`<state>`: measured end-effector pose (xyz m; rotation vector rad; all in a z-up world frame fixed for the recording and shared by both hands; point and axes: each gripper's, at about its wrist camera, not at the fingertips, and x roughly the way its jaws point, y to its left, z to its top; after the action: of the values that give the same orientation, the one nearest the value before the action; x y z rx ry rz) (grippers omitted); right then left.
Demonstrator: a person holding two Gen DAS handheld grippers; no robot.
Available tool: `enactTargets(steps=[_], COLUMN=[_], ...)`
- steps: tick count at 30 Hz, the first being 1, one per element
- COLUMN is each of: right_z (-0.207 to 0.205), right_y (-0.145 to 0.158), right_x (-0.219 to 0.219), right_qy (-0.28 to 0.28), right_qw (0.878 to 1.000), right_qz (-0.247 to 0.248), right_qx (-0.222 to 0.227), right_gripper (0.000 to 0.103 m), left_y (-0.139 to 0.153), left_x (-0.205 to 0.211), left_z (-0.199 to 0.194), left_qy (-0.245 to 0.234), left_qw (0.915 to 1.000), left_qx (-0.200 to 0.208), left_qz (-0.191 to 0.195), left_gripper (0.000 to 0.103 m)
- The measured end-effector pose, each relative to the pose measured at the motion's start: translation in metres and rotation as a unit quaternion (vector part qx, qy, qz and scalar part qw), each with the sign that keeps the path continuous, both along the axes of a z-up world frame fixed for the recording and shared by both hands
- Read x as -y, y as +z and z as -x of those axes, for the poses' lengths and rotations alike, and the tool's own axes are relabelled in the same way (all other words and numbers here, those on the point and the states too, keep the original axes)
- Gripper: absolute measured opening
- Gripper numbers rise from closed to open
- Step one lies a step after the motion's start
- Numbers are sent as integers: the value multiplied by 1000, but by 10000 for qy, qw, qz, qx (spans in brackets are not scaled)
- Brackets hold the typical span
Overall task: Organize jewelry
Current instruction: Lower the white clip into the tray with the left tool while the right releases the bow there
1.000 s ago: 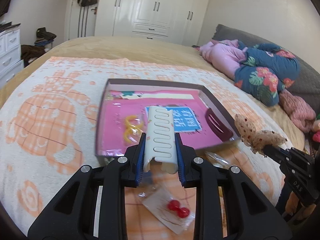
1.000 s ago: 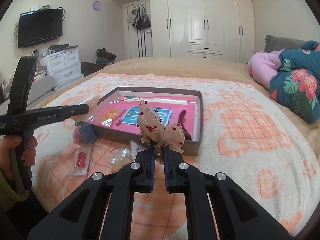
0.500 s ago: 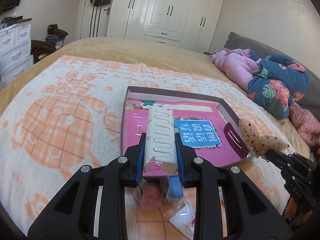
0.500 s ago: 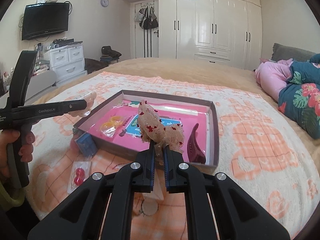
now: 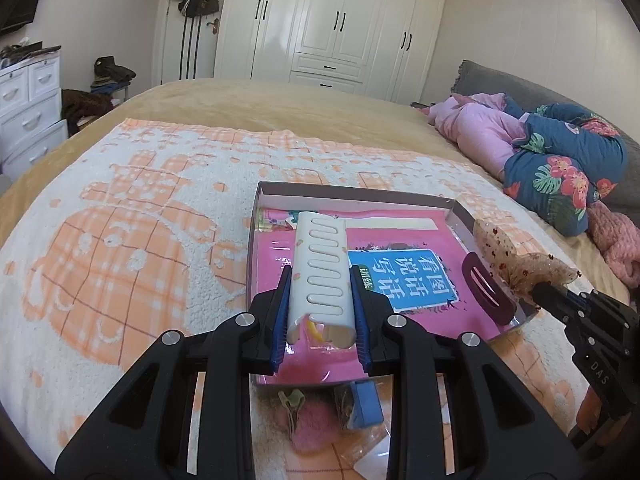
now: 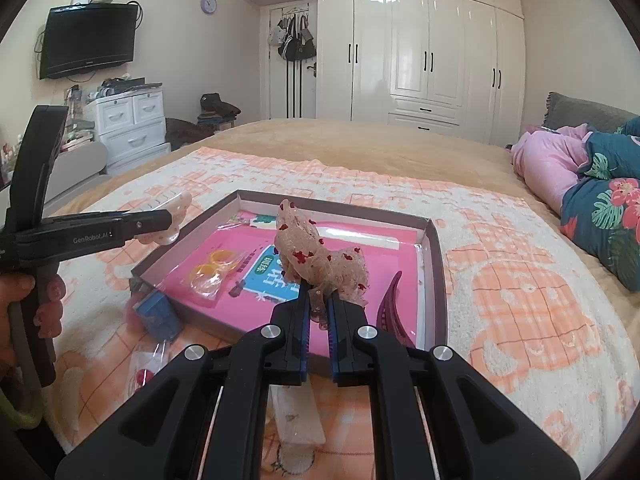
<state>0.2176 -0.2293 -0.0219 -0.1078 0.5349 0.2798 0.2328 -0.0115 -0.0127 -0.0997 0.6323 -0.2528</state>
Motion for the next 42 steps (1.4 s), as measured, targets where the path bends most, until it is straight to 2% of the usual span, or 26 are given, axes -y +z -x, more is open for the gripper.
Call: enactTargets(steps=[14,24,34,38,40,42], right_z=[-31,-67,-80,-79,-76,-73], right_y=[-6,-26,-39,-39,-37,-36], right_x=[0,2,0,-1,-1,0], right_qy=[-180,-359,-424,-394,-348,-317], right_qw=[9996,9979,9964,9966,9970,9973], right_qz=[213,235,299,290,221,164], right_qx=[-49,-477,-668,-656,-656,-639], right_gripper=[8,8,10,14,27,32], left_y=[-18,-30,-32,-30,-30,-29], left_x=[6,6,2,0,0,1], left_z=[-28,-40,-41,-40,-39,-38], left_qy=[14,15,51,62,59,53], left_qw=[9997,9992,9991,9992,9992,9993], left_qx=[-181,-356,-404,-379,-369,-359], left_qz=[-182,-200,-121,-107,-101,-94], left_gripper=[19,19,19,20,20,20])
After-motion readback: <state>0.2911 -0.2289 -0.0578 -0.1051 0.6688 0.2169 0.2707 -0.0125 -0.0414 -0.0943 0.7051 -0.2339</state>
